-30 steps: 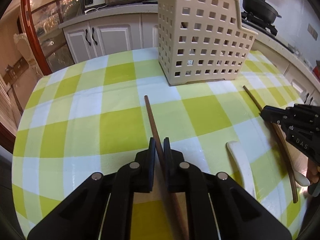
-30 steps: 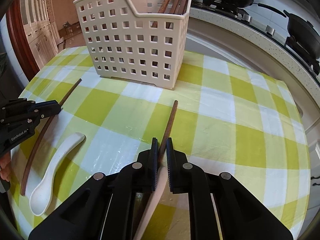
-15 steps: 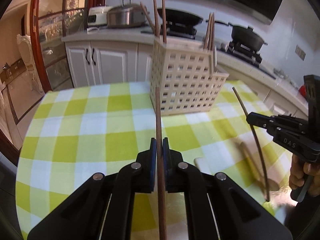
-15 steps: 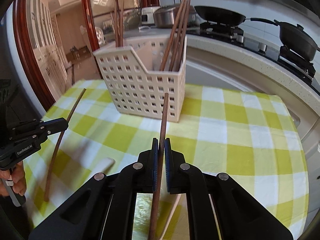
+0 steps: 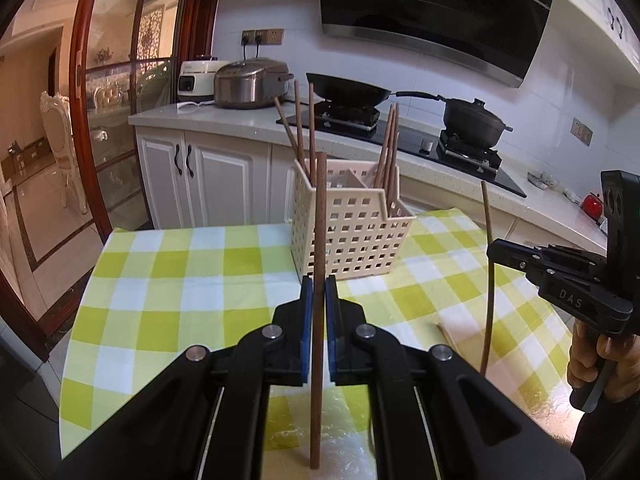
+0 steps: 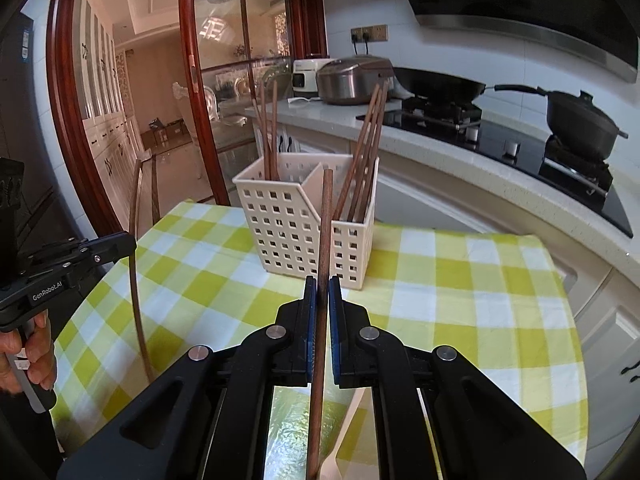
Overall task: Organize utensils
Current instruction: 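Lift both held chopsticks upright and carry them over the white basket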
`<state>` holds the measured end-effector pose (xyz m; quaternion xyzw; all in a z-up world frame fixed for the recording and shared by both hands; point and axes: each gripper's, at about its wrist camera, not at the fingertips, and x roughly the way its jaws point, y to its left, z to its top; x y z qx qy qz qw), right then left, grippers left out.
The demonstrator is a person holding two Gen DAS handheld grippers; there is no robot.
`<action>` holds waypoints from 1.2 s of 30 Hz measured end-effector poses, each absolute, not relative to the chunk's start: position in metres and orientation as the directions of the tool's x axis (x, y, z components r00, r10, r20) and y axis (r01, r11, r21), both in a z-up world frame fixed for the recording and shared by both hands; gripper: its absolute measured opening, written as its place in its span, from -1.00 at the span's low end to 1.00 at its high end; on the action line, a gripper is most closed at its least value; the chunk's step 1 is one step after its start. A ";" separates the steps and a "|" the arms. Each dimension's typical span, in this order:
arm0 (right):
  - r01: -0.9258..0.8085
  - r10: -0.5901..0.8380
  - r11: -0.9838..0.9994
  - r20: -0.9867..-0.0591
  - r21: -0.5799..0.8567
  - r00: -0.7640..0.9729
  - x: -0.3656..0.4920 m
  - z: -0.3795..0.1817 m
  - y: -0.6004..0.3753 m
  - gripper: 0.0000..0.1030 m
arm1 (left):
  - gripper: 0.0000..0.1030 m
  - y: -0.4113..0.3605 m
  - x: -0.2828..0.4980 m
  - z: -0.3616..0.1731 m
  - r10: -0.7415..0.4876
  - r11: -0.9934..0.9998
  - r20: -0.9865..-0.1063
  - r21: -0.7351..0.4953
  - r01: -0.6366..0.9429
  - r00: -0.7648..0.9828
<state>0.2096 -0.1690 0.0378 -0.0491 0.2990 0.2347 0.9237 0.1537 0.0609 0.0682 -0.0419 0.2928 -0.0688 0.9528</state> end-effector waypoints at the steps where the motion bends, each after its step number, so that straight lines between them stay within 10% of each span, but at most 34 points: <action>1: -0.462 0.404 0.886 -0.572 0.050 0.714 0.207 0.040 -0.170 -0.88 | -0.88 0.060 0.152 0.071 -0.154 0.987 -0.548 -0.119 0.106 0.822; 36: -0.467 0.413 0.884 -0.531 0.037 0.740 0.211 0.085 -0.173 -0.89 | -0.88 0.042 0.162 0.119 -0.216 0.976 -0.517 -0.105 0.189 0.828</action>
